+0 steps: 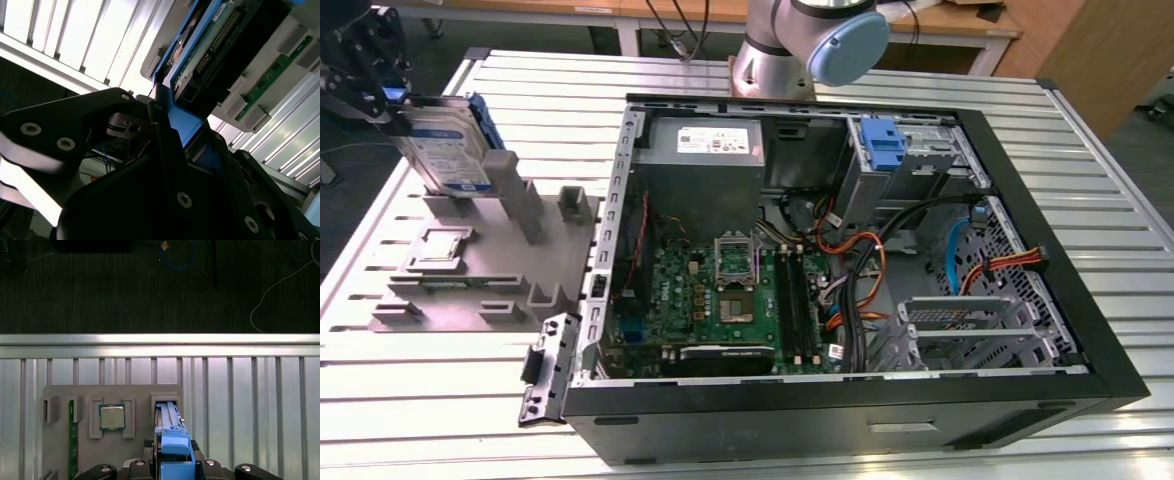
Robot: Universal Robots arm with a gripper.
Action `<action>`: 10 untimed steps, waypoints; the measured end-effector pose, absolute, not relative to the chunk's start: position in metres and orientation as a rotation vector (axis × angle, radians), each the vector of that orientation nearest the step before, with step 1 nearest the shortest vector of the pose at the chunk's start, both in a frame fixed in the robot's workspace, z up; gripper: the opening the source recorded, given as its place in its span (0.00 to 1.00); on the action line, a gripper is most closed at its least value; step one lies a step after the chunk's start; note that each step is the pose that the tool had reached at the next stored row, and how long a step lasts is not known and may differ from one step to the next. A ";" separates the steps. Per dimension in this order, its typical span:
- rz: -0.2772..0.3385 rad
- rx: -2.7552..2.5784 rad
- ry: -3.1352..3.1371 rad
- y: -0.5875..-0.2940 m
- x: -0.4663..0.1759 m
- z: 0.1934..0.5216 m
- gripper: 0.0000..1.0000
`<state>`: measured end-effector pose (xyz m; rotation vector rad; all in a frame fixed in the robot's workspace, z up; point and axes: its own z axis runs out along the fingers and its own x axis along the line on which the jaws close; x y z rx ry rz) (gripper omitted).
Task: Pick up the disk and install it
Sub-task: 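Pick up the disk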
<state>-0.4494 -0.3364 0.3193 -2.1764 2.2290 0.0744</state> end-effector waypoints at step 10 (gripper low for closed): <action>0.074 -2.176 2.229 -0.336 -0.449 0.322 0.36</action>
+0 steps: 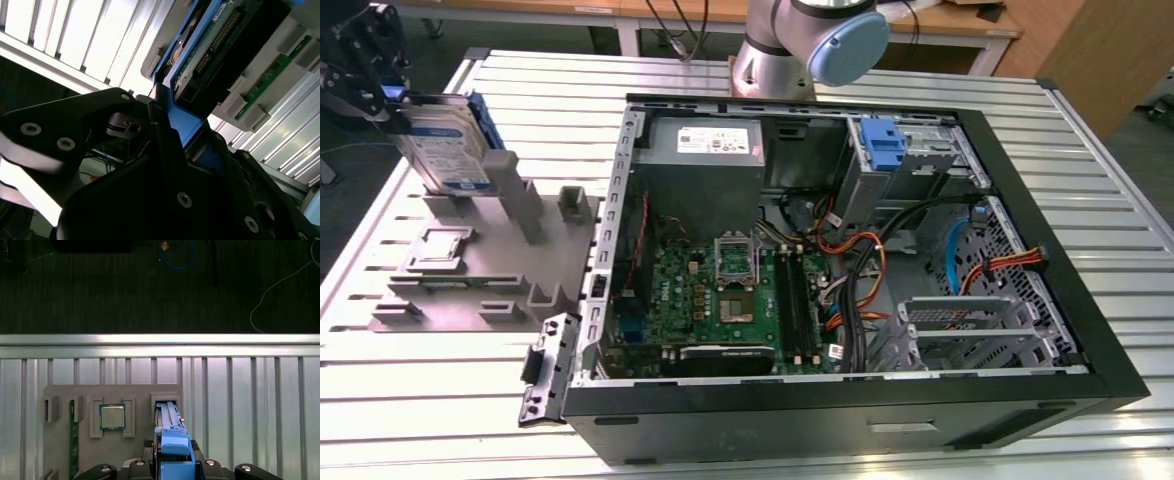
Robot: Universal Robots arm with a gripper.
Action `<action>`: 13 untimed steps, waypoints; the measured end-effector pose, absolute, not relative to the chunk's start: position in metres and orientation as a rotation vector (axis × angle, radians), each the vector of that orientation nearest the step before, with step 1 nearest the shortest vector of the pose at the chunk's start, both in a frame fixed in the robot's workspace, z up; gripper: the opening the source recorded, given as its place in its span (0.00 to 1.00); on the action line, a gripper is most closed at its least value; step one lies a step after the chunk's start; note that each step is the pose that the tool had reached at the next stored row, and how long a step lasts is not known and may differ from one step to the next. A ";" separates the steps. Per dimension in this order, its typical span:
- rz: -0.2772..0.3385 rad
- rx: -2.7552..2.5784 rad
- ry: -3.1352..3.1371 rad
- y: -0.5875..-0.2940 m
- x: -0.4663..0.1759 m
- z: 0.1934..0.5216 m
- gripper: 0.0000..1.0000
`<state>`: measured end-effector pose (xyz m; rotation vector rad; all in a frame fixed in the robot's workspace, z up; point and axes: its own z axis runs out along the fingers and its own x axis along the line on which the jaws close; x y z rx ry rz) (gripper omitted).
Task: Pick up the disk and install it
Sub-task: 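Pick up the disk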
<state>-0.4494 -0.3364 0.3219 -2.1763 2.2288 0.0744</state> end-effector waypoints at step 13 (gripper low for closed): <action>0.074 -2.176 2.229 -0.336 -0.449 0.326 0.36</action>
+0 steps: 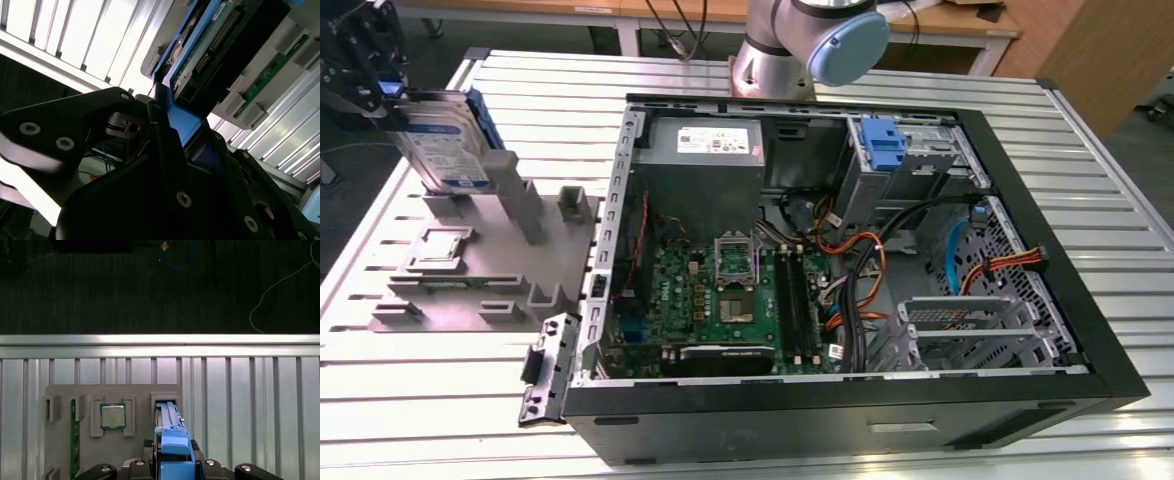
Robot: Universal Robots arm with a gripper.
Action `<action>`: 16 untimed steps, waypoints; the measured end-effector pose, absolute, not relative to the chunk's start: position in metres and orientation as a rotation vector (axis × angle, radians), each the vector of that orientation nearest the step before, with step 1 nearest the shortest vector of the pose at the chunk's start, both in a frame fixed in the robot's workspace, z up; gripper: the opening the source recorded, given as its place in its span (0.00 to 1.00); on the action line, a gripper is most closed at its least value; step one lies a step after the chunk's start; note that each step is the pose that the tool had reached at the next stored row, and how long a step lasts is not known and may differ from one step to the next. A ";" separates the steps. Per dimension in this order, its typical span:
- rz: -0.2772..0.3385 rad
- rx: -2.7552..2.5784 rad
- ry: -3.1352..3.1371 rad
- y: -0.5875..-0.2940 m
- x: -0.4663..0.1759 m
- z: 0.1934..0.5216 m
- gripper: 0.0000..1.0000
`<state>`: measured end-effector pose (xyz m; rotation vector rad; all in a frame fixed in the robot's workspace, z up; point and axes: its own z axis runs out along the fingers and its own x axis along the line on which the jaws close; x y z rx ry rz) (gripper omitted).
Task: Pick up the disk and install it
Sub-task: 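Pick up the disk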
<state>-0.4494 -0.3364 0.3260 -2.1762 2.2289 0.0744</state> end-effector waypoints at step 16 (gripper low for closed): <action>0.074 -2.176 2.229 -0.336 -0.449 0.331 0.36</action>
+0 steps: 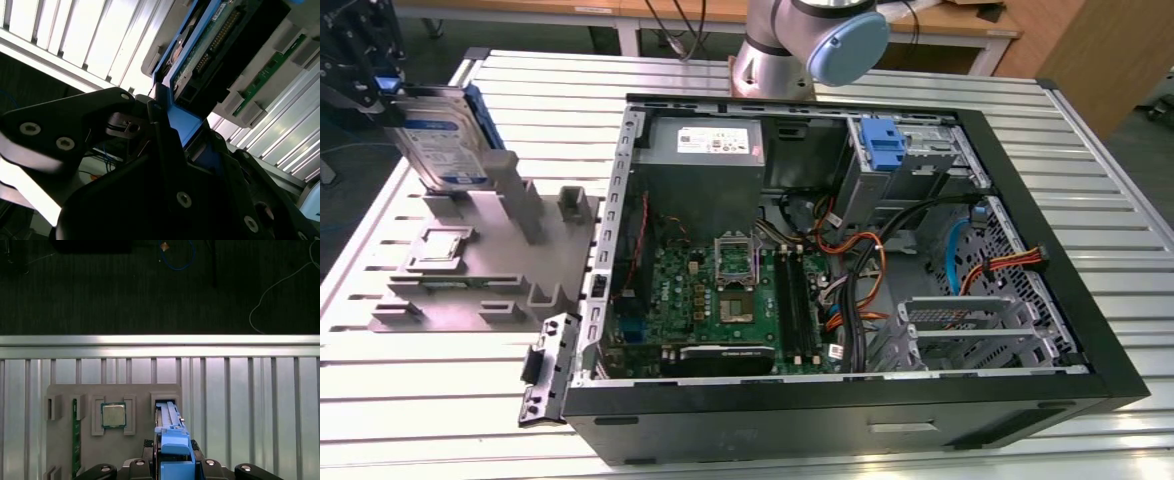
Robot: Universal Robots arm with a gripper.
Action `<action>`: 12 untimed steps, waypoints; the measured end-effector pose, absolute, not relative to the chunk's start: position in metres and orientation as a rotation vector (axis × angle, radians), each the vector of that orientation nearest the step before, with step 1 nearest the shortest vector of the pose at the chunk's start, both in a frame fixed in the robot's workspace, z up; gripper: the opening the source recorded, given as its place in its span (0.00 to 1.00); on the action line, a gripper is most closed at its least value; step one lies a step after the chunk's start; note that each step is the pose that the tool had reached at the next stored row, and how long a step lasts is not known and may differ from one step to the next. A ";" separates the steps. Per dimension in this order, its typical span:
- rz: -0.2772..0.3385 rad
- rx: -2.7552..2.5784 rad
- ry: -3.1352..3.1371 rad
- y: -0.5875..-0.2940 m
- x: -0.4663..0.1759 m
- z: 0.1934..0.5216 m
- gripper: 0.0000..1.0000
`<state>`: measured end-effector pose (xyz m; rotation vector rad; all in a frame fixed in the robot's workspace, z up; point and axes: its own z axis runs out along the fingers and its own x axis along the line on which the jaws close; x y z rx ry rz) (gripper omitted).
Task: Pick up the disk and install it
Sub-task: 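Pick up the disk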
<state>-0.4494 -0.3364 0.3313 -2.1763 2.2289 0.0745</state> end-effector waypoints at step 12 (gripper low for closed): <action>0.074 -2.176 2.229 -0.336 -0.449 0.338 0.36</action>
